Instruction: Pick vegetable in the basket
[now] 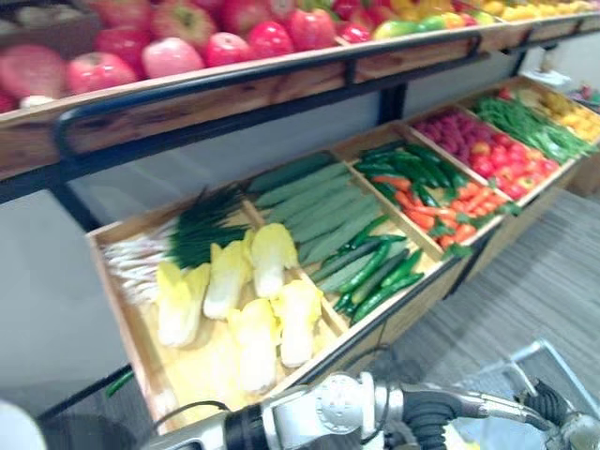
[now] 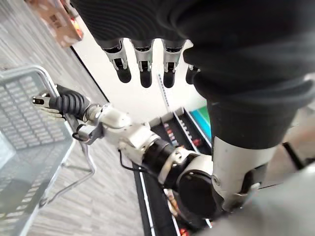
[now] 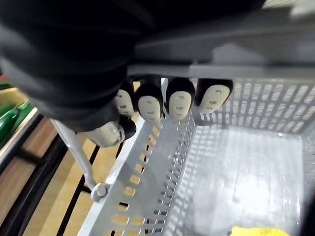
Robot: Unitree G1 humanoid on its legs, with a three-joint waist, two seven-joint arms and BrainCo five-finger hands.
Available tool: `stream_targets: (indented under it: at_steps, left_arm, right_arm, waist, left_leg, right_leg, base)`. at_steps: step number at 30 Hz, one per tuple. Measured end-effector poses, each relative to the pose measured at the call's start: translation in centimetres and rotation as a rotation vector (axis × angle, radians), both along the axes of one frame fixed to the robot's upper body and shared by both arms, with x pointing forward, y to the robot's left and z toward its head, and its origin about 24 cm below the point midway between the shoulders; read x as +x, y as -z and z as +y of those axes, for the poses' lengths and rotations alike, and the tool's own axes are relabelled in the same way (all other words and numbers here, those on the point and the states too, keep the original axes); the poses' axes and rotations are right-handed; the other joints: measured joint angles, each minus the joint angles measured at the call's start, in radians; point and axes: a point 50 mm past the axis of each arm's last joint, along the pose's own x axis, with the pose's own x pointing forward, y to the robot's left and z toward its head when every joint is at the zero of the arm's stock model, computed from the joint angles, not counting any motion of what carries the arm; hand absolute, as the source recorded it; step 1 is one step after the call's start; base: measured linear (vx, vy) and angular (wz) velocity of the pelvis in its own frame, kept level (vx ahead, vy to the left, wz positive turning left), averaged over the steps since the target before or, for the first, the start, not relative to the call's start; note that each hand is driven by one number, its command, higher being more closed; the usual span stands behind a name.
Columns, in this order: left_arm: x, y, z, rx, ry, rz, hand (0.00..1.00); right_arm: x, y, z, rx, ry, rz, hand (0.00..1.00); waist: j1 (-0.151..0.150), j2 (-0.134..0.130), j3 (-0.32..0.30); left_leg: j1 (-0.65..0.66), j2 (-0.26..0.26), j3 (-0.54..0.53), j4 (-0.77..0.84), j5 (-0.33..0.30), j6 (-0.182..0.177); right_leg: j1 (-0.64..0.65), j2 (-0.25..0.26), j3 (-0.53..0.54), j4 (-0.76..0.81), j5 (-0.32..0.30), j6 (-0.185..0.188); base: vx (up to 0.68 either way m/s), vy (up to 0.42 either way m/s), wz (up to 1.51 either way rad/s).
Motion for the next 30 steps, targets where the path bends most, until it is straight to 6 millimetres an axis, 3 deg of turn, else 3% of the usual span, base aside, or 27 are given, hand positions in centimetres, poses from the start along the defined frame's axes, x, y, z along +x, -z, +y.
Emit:
stream_targets:
  at_steps: [2, 4, 7, 10, 14, 19, 23, 25, 28, 30]
  left_arm:
    - [0.2, -0.9, 0.7, -0.032, -0.012, 0.019, 0.00]
    - [0.5, -2.6, 2.6, -0.127, -0.087, 0.085, 0.00]
    - [1.2, -3.3, 4.6, -0.197, -0.220, 0.128, 0.00]
    - [2.6, -3.0, 7.1, -0.238, -0.414, 0.160, 0.00]
    - [4.1, -2.2, 10.7, -0.301, -0.692, 0.218, 0.00]
    - [5.3, 0.7, 14.6, -0.298, -1.016, 0.286, 0.00]
    - [5.5, 5.6, 19.8, -0.088, -1.335, 0.313, 0.00]
    - [5.0, 8.0, 22.5, 0.019, -1.507, 0.332, 0.00]
    - [2.7, 12.2, 26.6, 0.216, -1.784, 0.416, 0.00]
    - [1.4, 13.0, 28.6, 0.281, -1.933, 0.399, 0.00]
  right_arm:
    - [-1.4, 1.1, -0.1, 0.019, 0.130, -0.011, 1.00]
    - [-3.8, 3.0, 0.0, 0.045, 0.365, -0.003, 1.00]
    - [-6.3, 4.7, 0.3, 0.097, 0.553, 0.028, 1.00]
    - [-7.4, 5.9, 1.0, 0.155, 0.650, 0.064, 1.00]
    - [-8.5, 7.4, 2.7, 0.221, 0.706, 0.129, 1.00]
    - [-9.3, 8.3, 4.1, 0.286, 0.764, 0.164, 1.00]
    - [-9.3, 8.4, 4.2, 0.314, 0.807, 0.140, 1.00]
    - [-9.6, 8.4, 4.3, 0.324, 0.828, 0.132, 1.00]
    - [-10.4, 8.6, 4.8, 0.345, 0.878, 0.128, 1.00]
    - [-10.9, 8.8, 5.1, 0.349, 0.916, 0.123, 1.00]
  waist:
    - [0.018, -0.008, -0.008]
    - [0.024, -0.021, -0.032]
    - [0.043, -0.027, -0.035]
    - [0.045, -0.029, -0.034]
    - [0.070, -0.047, -0.034]
    - [0.073, -0.063, -0.036]
    - [0.074, -0.062, -0.036]
    - [0.075, -0.058, -0.037]
    - [0.074, -0.057, -0.039]
    - [0.076, -0.054, -0.040]
  left_leg:
    - [-0.011, -0.024, -0.033, -0.041, 0.020, 0.010]
    - [-0.051, -0.065, -0.121, -0.124, 0.079, 0.018]
    - [-0.053, -0.102, -0.193, -0.241, 0.162, 0.025]
    - [-0.058, -0.126, -0.262, -0.330, 0.233, 0.026]
    - [-0.088, -0.128, -0.312, -0.330, 0.245, 0.034]
    - [-0.106, -0.132, -0.348, -0.330, 0.254, 0.048]
    - [-0.106, -0.133, -0.354, -0.331, 0.248, 0.040]
    - [-0.106, -0.133, -0.359, -0.331, 0.246, 0.039]
    - [-0.106, -0.134, -0.376, -0.331, 0.241, 0.039]
    - [-0.106, -0.135, -0.378, -0.331, 0.239, 0.039]
  right_leg:
    - [0.001, -0.014, -0.033, 0.003, 0.000, 0.000]
    - [0.014, -0.040, -0.128, -0.010, -0.009, -0.012]
    - [0.041, -0.046, -0.215, -0.025, -0.029, -0.022]
    - [0.046, -0.041, -0.278, -0.024, -0.055, -0.024]
    - [0.052, -0.040, -0.319, -0.027, -0.050, -0.029]
    - [0.065, -0.039, -0.350, -0.038, -0.053, -0.036]
    - [0.066, -0.039, -0.359, -0.035, -0.065, -0.055]
    - [0.071, -0.038, -0.366, -0.037, -0.070, -0.063]
    - [0.084, -0.038, -0.381, -0.039, -0.078, -0.063]
    - [0.086, -0.038, -0.384, -0.040, -0.081, -0.066]
  base:
    - [-0.06, 0.004, 0.68]
    - [-0.04, -0.012, 1.05]
    - [-0.03, -0.036, 0.85]
    - [-0.02, -0.016, 0.66]
    - [0.02, -0.004, 0.34]
    - [0.04, 0.002, 0.19]
    - [0.03, -0.001, 0.03]
    - [0.03, -0.004, 0.09]
    - [0.05, -0.005, 0.13]
    - [0.07, -0.005, 0.05]
